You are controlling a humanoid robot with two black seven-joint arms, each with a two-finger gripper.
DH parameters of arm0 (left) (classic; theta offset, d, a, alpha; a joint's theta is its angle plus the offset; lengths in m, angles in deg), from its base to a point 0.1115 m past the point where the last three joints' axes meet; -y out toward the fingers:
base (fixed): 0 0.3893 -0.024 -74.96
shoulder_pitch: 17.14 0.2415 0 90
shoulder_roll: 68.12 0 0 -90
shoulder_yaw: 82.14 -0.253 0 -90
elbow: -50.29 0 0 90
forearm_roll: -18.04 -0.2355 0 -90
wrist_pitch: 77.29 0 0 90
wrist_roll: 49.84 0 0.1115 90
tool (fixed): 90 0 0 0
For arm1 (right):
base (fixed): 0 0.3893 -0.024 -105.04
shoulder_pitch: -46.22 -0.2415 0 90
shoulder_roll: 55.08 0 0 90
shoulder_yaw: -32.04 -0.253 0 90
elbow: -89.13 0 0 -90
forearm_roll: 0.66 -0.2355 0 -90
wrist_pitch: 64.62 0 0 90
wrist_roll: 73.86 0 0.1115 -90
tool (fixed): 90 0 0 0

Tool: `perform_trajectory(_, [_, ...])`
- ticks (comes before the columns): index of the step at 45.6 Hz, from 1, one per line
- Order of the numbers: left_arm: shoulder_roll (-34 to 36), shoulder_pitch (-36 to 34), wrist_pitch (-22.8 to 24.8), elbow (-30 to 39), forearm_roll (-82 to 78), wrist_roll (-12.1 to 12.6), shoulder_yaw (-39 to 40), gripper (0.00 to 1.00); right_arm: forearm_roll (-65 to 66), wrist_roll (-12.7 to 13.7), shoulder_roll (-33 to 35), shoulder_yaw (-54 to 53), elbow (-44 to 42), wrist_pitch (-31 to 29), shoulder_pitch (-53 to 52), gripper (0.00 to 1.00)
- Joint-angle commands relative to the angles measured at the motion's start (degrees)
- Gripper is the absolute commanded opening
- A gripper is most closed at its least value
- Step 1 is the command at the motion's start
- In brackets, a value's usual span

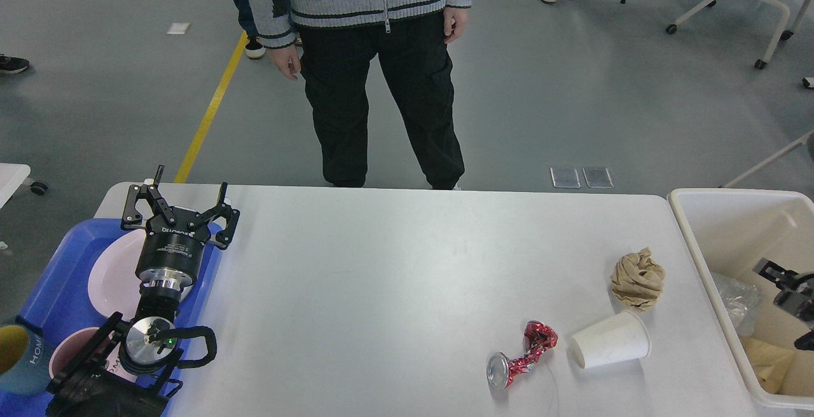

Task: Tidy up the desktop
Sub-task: 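Raise the right gripper out of the bin toward the brown paper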

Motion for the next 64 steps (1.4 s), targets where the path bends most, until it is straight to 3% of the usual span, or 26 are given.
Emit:
perform_trajectory(1, [-0.02,0.0,0.0,0.0,-0.03,0.01,0.0,0.96,0.51,0.07,0.21,7.7,9.04,-5.8,-14.15,1.0])
perform_trajectory(10, [-0.02,0.0,0.0,0.0,0.06,0.01,0.0,0.96,0.51,0.07,-2.42,13.25,19.77,-17.84,-33.05,1.0])
perform_trajectory(21, [-0.02,0.0,0.0,0.0,0.06,0.01,0.0,0.96,0.42,0.16,-13.58,19.14,26.18,-38.14,-52.04,1.0])
perform_trajectory(26, [-0.02,0.0,0.0,0.0,0.06,0.01,0.0,0.96,0.42,0.16,-16.31,19.14,33.21,-45.27,-61.44,1.0])
perform_trajectory(37, [0.07,0.0,0.0,0.0,0.06,-0.08,0.0,0.96,1.03,0.16,-15.52,15.89,53.24,-47.21,-80.25,1.0])
perform_trajectory(43, [0.07,0.0,0.0,0.0,0.06,0.01,0.0,0.96,1.3,0.16,-15.78,13.7,59.85,-47.73,-82.73,1.0])
perform_trajectory(64, [-0.02,0.0,0.0,0.0,0.06,0.01,0.0,0.96,1.3,0.16,-14.55,11.14,60.73,-46.77,-78.86,1.0])
